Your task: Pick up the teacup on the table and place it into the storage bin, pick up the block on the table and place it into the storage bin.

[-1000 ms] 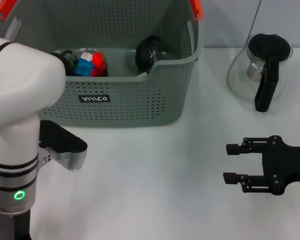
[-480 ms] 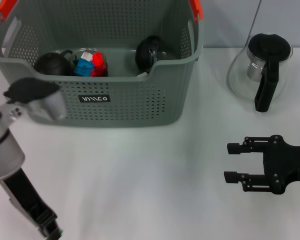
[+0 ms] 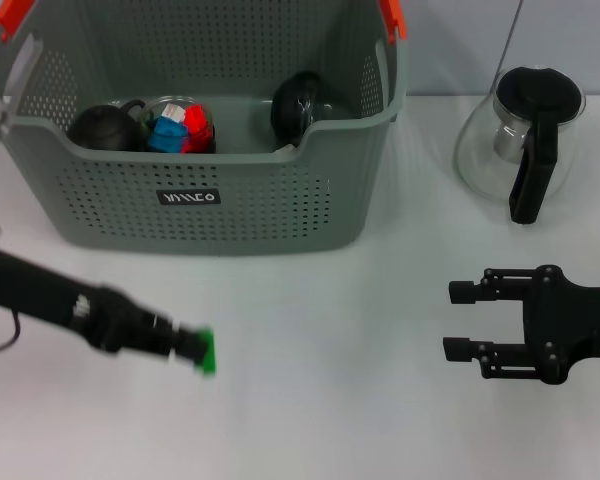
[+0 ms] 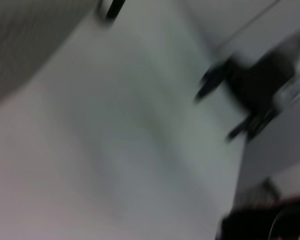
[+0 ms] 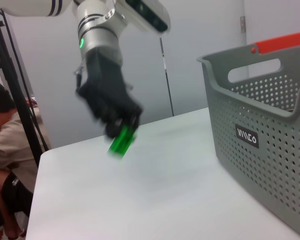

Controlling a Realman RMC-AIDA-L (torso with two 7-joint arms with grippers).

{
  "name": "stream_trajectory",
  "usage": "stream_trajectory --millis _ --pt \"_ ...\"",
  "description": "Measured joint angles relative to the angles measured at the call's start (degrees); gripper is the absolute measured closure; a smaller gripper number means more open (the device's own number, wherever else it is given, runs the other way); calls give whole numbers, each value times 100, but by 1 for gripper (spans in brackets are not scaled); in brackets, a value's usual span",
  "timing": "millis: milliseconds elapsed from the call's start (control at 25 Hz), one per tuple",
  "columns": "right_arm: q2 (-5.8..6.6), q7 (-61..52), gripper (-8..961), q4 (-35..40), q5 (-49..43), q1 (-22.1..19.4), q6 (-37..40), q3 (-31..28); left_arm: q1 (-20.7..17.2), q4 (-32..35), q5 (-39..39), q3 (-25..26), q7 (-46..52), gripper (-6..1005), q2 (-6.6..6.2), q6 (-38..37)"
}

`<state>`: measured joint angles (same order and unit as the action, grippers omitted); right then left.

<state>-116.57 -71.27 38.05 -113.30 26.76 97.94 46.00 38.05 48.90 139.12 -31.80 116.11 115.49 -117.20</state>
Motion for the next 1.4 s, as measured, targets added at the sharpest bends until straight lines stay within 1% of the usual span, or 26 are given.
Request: stream_trajectory --millis 80,120,160,200,280,360,440,560,640,680,720,800,840,880,920,960,1000,1120,1240,1280,1320,1400 --pt "-4 -1 253 -14 1 0 29 -14 0 -383 -538 447 -380 811 -153 -1" --pt "-7 -1 253 -24 1 3 46 -26 1 -467 -706 600 -456 810 -186 2" --pt "-13 -1 253 -29 1 8 64 -38 3 -594 -1061 887 -563 810 -234 34" --pt "-21 -1 253 -31 2 12 74 -50 8 -646 -1287 1073 -589 810 -254 74" --pt "-43 -1 253 -31 2 18 77 -70 28 -644 -1701 1287 -539 809 -264 231" --pt "-65 -1 253 -10 1 23 81 -75 59 -554 -2134 1395 -382 808 -259 554" --pt "-68 -1 253 -8 2 23 86 -75 109 -408 -2418 1392 -194 808 -258 967" --pt "-68 -1 253 -9 0 26 103 -75 314 -136 -2498 1062 220 807 -345 1687" --pt "-68 -1 253 -10 0 26 113 -80 482 36 -2429 596 567 806 -436 2170" --pt "-68 -1 253 -14 0 25 121 -96 583 170 -2310 247 820 805 -476 2497" --pt "-68 -1 253 -15 0 25 128 -117 677 315 -2144 -76 1044 805 -499 2785" --pt "-81 -1 253 -15 0 30 145 -148 839 597 -1644 -641 1458 804 -497 3273" --pt "-95 -1 253 -14 2 39 152 -154 948 780 -1202 -1042 1717 804 -464 3587" --pt "-107 -1 253 -9 3 45 155 -155 1015 886 -865 -1336 1914 804 -426 3800" --pt "-114 -1 253 -7 5 50 156 -159 1159 1028 -182 -1891 2246 803 -316 4183" --pt "-120 -1 253 -5 6 56 156 -170 1159 1028 -182 -1891 2246 803 -316 4183" --pt "-120 -1 253 -4 8 63 159 -191 1211 1048 129 -2079 2398 803 -262 4332" --pt "-125 -4 254 -3 10 80 196 -289 1351 1047 1253 -2429 2926 802 -44 4786" --pt "-133 -6 254 -1 11 83 221 -365 1392 1051 2046 -2490 3296 800 152 5056" --pt "-135 -7 254 0 11 84 223 -374 1392 1051 2046 -2490 3296 800 152 5056" --pt "-136 -8 254 0 11 84 229 -375 1399 1066 2359 -2506 3404 800 254 5148" --pt "-137 -8 254 1 10 84 264 -378 1402 1071 2406 -2526 3431 799 275 5139"
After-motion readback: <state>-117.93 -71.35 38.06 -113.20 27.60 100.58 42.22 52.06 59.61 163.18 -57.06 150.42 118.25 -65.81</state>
